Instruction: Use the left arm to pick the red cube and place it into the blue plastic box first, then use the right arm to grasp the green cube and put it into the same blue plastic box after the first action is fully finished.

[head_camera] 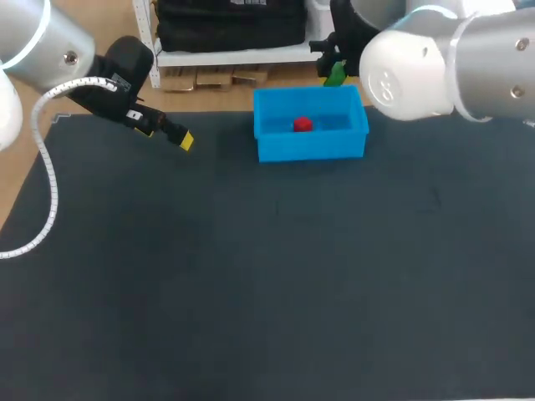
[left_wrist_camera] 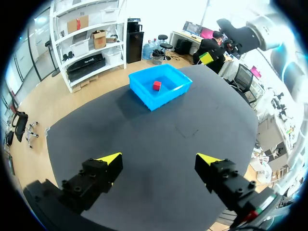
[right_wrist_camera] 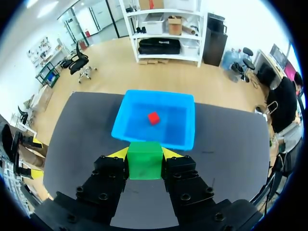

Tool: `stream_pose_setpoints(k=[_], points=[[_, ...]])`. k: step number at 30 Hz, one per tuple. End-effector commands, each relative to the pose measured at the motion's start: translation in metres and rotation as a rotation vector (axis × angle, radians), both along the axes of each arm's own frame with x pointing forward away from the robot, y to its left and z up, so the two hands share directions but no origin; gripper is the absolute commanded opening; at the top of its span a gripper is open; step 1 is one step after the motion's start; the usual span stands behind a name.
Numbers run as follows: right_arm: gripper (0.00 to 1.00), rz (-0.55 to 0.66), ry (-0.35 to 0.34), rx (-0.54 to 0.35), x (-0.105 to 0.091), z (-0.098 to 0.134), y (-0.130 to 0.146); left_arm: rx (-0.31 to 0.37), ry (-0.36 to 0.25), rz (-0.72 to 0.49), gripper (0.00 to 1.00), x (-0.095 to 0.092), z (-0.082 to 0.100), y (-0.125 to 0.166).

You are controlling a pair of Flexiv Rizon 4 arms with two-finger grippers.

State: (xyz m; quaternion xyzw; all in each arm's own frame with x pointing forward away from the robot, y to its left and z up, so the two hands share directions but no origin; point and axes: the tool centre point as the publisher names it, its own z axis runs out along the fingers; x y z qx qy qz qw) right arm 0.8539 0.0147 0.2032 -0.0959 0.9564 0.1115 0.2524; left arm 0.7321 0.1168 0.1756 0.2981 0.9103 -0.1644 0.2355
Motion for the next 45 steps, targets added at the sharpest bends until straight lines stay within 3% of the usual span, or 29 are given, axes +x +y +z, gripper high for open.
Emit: stream_pose_setpoints(k=[1,22,45], points=[[0.00,-0.001,-0.006,-0.004,0.009,-0.003,0.003,-0.002,-0.002,0.000,1.00,-0.001,0.000,0.000],[0.00,0.019,-0.011,-0.022,0.044,-0.007,0.012,-0.002,-0.002,0.000,1.00,-0.001,0.000,0.000],[0.00,0.023,-0.009,0.002,0.072,-0.030,0.006,-0.002,-0.002,0.000,1.00,-0.001,0.000,0.000]])
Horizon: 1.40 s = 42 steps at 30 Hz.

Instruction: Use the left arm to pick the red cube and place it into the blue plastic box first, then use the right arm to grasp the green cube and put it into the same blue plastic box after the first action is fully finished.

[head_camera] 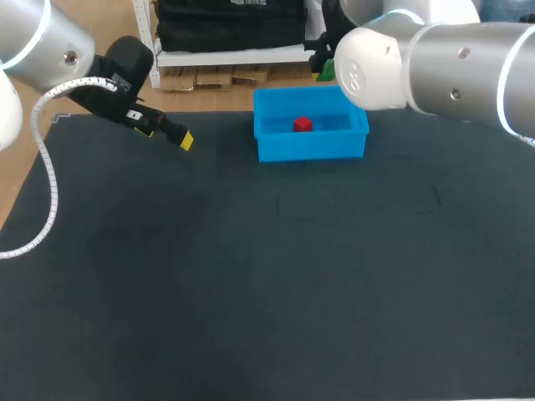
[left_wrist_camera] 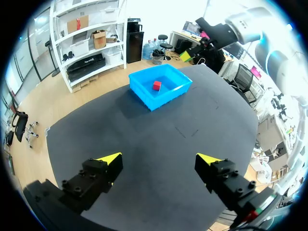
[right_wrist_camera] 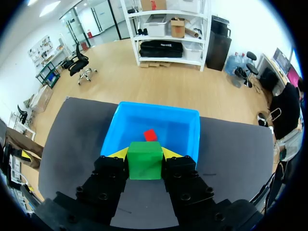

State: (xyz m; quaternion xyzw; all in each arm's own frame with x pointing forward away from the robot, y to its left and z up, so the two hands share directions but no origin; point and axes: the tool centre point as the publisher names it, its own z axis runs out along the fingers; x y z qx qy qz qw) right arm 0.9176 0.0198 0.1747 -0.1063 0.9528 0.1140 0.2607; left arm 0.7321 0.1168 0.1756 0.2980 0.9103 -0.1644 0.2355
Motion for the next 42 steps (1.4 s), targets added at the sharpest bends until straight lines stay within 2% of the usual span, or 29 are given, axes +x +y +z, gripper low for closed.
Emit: stream_pose_setpoints(k=[1,42], points=[[0.00,0.003,0.011,-0.001,0.009,-0.002,0.001,-0.002,-0.002,0.000,1.00,-0.001,0.000,0.000],[0.00,-0.025,0.040,-0.072,0.023,-0.021,-0.011,-0.002,-0.002,0.000,1.00,-0.001,0.000,0.000]])
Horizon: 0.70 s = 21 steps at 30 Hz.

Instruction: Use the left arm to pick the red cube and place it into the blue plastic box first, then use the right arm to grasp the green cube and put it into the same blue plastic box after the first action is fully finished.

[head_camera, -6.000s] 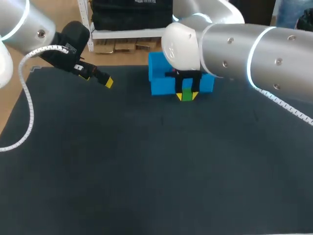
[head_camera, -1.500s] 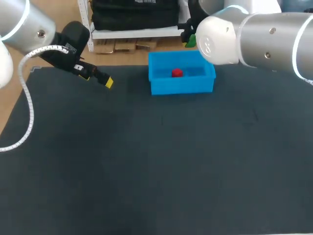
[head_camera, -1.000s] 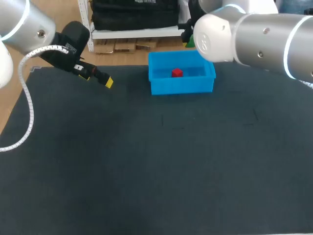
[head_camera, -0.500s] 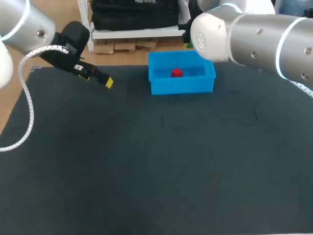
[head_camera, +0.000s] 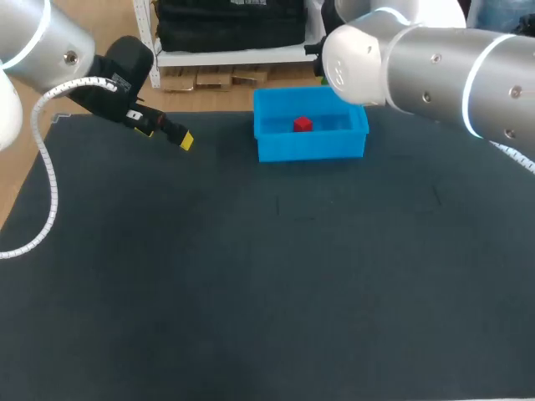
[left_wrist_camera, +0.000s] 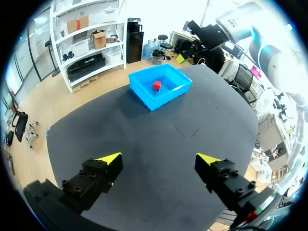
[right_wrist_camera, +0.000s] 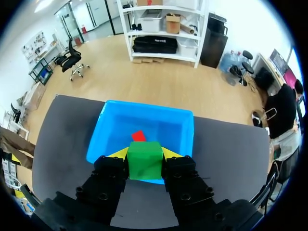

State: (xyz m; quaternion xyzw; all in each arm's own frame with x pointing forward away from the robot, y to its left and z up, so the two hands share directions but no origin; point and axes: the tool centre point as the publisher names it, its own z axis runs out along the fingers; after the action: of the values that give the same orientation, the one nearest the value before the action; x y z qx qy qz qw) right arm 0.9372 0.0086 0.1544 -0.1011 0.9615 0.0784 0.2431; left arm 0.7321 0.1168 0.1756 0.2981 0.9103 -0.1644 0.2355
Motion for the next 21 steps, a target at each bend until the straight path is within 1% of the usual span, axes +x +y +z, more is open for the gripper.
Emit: stream_pose_setpoints(k=[1,2,4,21], points=[[0.00,0.001,0.009,-0.001,0.0031,-0.0007,0.0004,-0.002,-0.002,0.000,1.00,-0.0005,-0.0003,0.0005],[0.00,0.001,0.010,0.005,0.0031,-0.0008,0.0004,-0.002,-0.002,0.000,1.00,-0.0005,-0.0003,0.0005],[1.00,-0.001,0.009,0.008,0.0033,0.0018,0.0001,-0.002,-0.002,0.000,1.00,-0.0005,-0.0003,0.0005],[1.00,-0.001,0.009,0.008,0.0033,0.0018,0.0001,-0.002,-0.002,0.000,1.00,-0.0005,-0.0003,0.0005]])
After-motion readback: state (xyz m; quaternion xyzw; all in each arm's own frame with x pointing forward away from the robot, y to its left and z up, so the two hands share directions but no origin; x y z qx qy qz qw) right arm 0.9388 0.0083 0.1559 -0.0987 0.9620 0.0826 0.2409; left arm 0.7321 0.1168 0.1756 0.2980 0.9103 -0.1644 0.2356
